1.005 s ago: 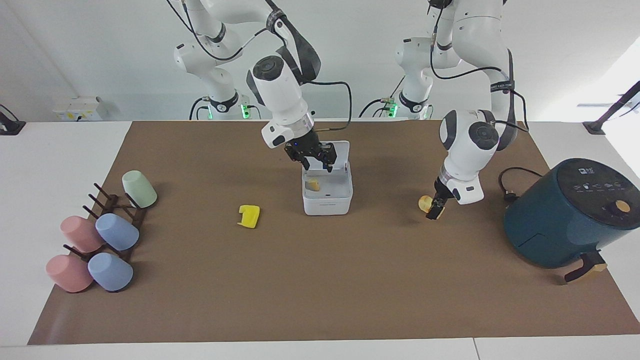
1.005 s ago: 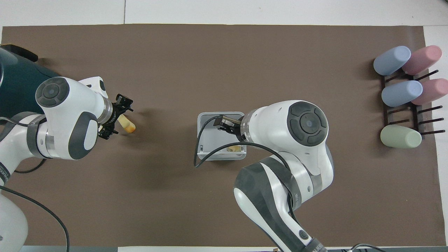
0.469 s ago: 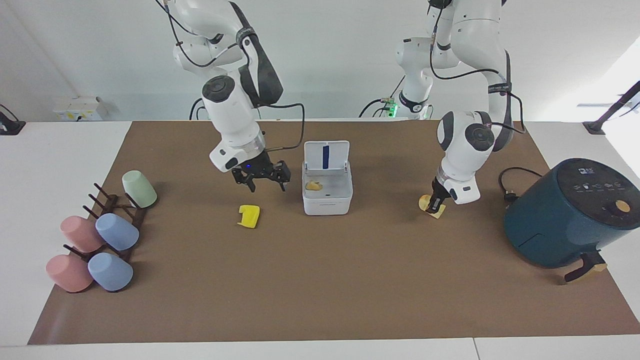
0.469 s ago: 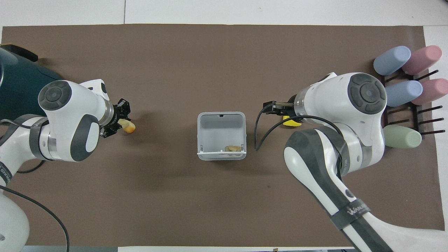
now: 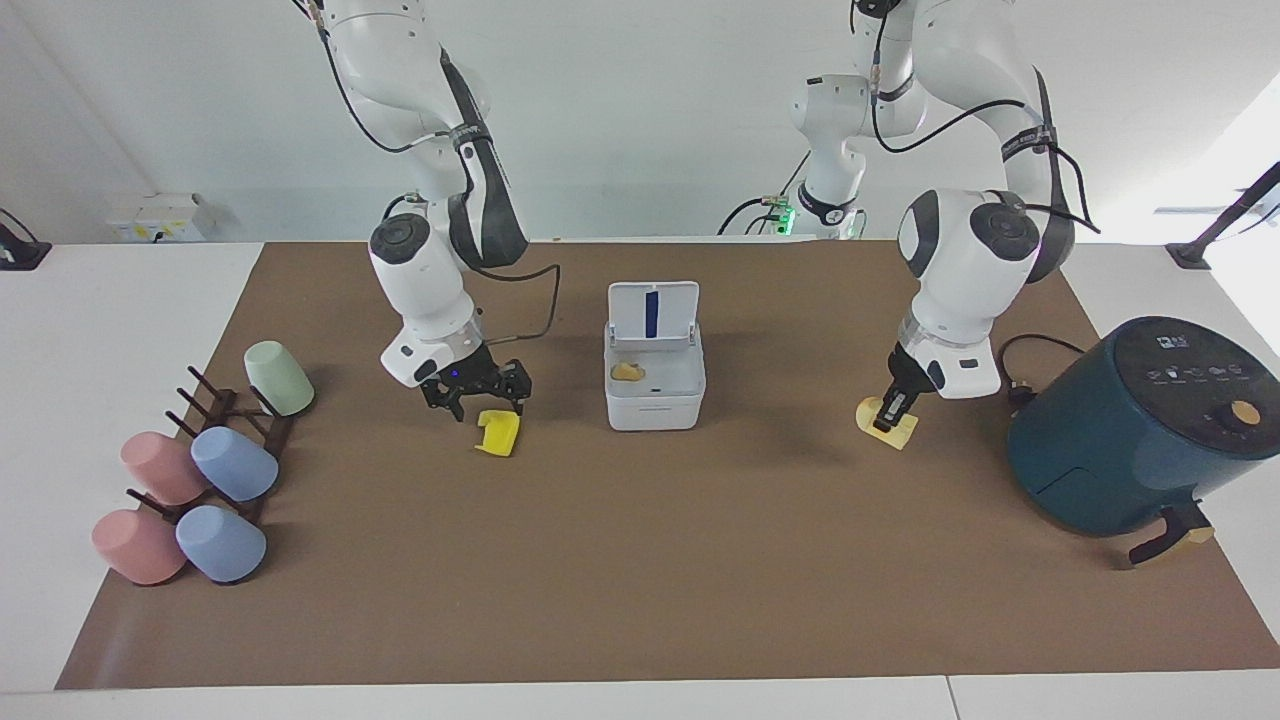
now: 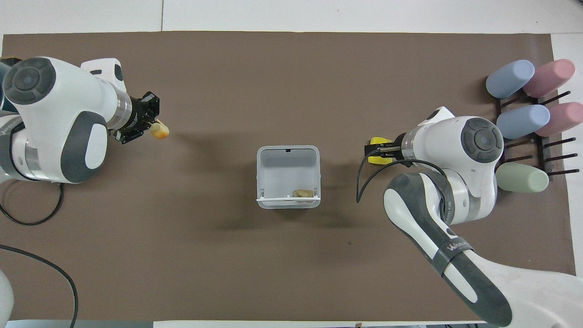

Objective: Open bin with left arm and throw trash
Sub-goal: 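Carry the bread over the bin with the left gripper and release it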

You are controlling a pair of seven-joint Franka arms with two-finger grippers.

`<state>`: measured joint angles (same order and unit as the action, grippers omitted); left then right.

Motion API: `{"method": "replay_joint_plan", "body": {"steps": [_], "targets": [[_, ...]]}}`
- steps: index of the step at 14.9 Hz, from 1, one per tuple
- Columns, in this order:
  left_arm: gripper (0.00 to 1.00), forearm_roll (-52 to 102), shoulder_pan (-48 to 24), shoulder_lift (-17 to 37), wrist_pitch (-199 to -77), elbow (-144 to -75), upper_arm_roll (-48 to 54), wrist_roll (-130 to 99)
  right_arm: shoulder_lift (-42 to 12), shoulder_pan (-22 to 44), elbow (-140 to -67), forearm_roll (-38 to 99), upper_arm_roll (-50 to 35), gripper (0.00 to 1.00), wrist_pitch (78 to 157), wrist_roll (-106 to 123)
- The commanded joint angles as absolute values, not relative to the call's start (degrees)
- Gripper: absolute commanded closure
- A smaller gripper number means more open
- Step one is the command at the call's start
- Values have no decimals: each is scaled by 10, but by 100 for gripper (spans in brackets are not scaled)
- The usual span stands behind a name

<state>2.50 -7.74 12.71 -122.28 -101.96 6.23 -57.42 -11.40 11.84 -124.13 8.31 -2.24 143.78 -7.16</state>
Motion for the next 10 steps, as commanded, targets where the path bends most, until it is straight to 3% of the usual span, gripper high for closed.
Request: {"method": "replay_joint_plan", "body": {"steps": [1, 3, 4, 5, 6, 10], "targets": [[100, 76, -83, 156, -1192, -938, 108, -533, -152, 120, -1245, 74, -26, 0, 1484, -65], [100, 102, -83, 156, -1211, -937, 161, -493, -150, 123, -1252, 72, -26, 0, 1483, -65], [100, 112, -85, 156, -1228, -942, 183, -463, -149, 123, -1254, 72, -26, 12, 1482, -65], [100, 117, -90, 154, -1229, -950, 200, -430, -149, 123, -1255, 69, -26, 59, 1482, -65], [100, 125, -91, 150, -1229, -963, 210, -404, -149, 123, -1255, 56, -25, 100, 1482, -65], [100, 134, -120, 148, -1223, -1004, 247, -325, -137, 117, -1254, 26, -25, 100, 1482, -71]]}}
